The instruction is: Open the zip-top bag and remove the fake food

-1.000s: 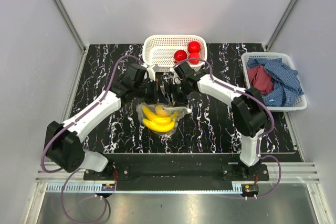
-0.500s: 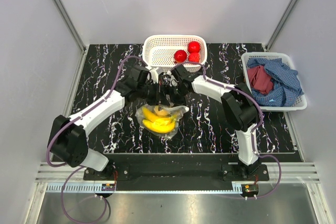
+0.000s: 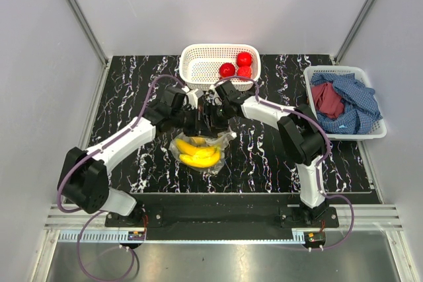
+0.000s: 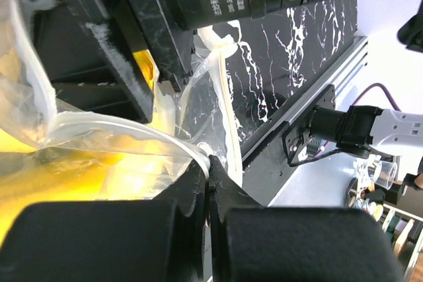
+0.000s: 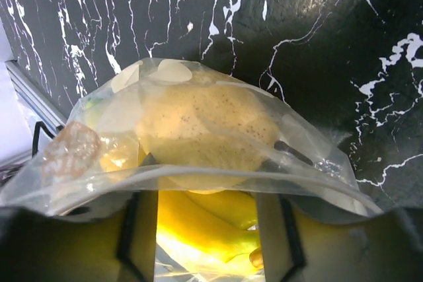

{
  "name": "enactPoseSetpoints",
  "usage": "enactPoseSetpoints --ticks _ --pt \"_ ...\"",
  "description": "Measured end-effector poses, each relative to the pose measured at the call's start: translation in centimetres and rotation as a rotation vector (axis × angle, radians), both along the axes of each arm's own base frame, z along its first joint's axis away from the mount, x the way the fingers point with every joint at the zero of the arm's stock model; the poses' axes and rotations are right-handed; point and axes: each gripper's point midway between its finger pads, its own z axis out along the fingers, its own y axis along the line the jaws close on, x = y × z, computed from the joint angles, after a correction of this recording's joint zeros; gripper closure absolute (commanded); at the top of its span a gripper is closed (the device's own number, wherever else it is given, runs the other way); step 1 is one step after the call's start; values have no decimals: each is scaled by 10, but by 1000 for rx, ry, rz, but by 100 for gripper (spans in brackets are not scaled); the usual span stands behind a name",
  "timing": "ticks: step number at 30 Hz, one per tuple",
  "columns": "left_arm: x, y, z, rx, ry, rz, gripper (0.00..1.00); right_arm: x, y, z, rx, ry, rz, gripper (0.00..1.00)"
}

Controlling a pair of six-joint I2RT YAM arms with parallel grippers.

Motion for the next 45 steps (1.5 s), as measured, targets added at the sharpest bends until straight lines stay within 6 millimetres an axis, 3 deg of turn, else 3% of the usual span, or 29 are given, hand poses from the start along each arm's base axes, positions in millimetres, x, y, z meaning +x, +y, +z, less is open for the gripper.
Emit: enactPoseSetpoints --ticks 6,13,16,17,21,25,29,33,35,40,45 --pt "7 8 9 -15 -6 51 100 -9 -10 12 -1 -19 -9 75" --pt "6 15 20 -17 -13 86 100 -19 -19 81 69 -125 -20 83" --pt "5 18 20 -3 -7 98 100 -26 -26 105 98 -169 -23 82" --pt "4 19 20 2 -4 102 100 -29 -28 111 103 -178 -24 74" --pt "1 23 23 10 -1 116 100 -38 -35 120 109 -185 -20 65" --pt "0 23 28 4 -2 122 100 -39 -33 113 104 -155 -22 61" --pt "-1 21 32 7 -3 121 100 -38 -29 91 84 -92 -35 56" --pt "-2 15 38 4 -14 104 100 -38 -25 61 60 -6 -55 34" --pt "-1 8 39 4 -17 88 100 -38 -21 51 61 38 -72 29" --pt "-2 -9 28 16 -3 44 100 -34 -11 27 76 147 -137 23" --pt "3 -16 18 16 -8 24 100 -34 -7 22 85 221 -210 18"
